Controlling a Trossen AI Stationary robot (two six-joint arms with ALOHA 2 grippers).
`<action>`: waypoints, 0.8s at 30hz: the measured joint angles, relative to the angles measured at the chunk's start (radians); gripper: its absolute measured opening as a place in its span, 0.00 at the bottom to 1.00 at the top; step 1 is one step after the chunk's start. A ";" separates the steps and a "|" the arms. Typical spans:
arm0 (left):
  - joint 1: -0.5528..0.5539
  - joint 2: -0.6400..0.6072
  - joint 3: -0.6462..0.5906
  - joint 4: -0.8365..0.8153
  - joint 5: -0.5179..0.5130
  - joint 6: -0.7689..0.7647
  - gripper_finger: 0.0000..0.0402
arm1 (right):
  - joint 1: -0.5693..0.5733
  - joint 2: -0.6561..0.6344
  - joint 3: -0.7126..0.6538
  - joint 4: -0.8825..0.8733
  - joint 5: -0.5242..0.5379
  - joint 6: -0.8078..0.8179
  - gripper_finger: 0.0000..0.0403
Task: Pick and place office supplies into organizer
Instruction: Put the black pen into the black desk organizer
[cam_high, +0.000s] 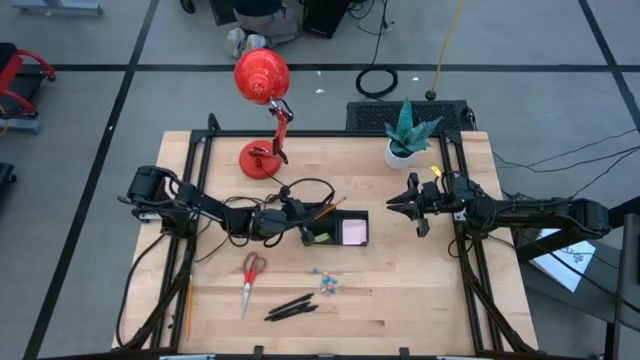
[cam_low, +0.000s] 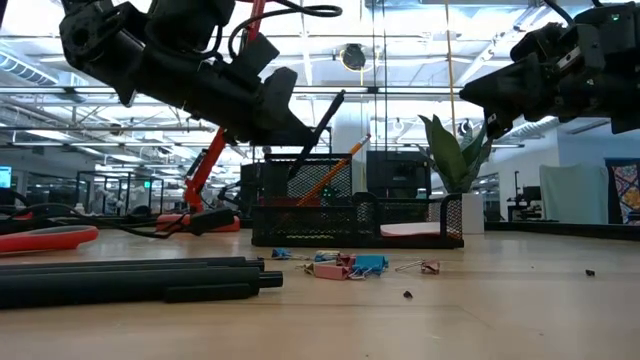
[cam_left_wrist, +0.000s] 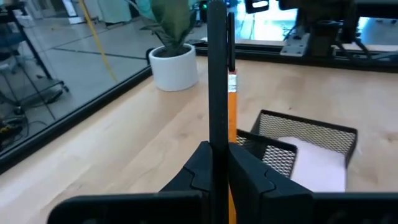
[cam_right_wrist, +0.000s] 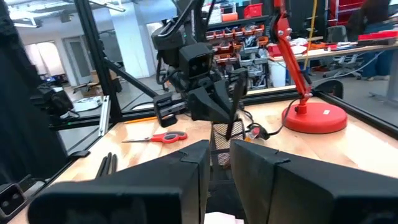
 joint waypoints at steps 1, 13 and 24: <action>0.002 0.000 0.000 -0.001 0.004 -0.001 0.08 | 0.000 0.000 0.000 0.000 0.002 0.000 0.15; 0.010 0.000 0.000 -0.004 0.033 -0.004 0.08 | 0.000 0.000 0.000 0.000 0.001 0.007 0.15; 0.012 0.000 0.000 0.005 0.107 0.076 0.08 | 0.000 0.000 0.000 0.011 0.000 0.007 0.15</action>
